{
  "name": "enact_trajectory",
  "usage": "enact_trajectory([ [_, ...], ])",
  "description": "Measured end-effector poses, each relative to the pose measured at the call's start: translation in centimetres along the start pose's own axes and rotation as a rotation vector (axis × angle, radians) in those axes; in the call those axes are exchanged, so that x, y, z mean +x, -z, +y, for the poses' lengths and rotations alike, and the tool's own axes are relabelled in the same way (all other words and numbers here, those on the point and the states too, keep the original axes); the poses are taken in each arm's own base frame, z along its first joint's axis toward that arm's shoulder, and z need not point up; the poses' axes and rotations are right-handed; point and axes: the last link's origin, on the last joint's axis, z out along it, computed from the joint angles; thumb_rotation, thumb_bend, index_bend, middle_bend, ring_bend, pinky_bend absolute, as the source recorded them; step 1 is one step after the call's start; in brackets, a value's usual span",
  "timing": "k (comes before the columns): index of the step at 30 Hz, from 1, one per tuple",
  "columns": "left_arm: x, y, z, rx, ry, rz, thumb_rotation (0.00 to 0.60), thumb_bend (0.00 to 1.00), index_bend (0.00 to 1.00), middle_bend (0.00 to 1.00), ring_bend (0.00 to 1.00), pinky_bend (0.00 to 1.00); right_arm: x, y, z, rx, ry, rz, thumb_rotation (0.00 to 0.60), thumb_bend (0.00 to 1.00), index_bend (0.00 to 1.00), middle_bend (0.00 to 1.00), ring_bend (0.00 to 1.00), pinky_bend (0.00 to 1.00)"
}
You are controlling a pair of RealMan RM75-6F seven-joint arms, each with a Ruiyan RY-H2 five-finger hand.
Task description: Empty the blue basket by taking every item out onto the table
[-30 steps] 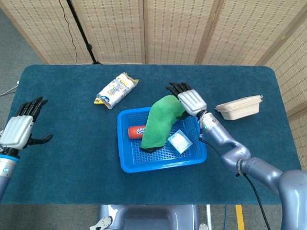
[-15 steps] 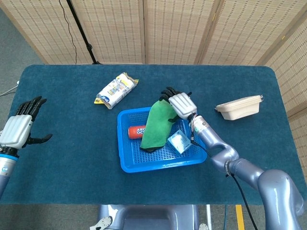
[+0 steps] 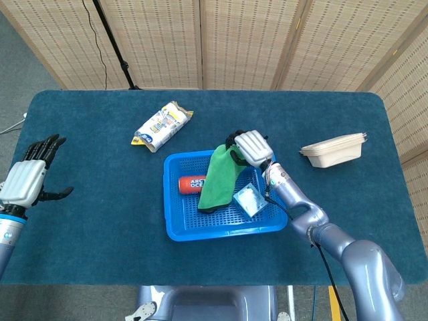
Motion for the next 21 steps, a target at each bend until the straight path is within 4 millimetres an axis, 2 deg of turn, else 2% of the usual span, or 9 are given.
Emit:
enact_trajectory([
  [5,0.0,-0.1,0.0,0.001,0.0,0.0,0.6,0.18,0.0,0.0,0.0,0.0,0.4,0.2,-0.2,0.028,-0.013,0.041,0.6,0.8,0.62,0.51,0.42,0.61],
  [11,-0.1,-0.1,0.1,-0.005,-0.003,-0.005,0.6,0.18,0.0,0.0,0.0,0.0,1.9,0.8,-0.7,0.083,-0.016,0.117,0.6,0.81,0.63,0.52,0.43,0.62],
  [16,-0.1,0.0,0.2,-0.011,-0.005,-0.007,0.6,0.18,0.0,0.0,0.0,0.0,3.8,1.1,-1.0,0.113,0.015,0.189,0.6,0.82,0.63,0.52,0.43,0.62],
  [21,-0.1,0.2,0.2,-0.01,-0.003,-0.005,0.6,0.18,0.0,0.0,0.0,0.0,6.4,0.5,-0.3,0.078,0.074,0.279,0.6,0.83,0.63,0.52,0.43,0.62],
])
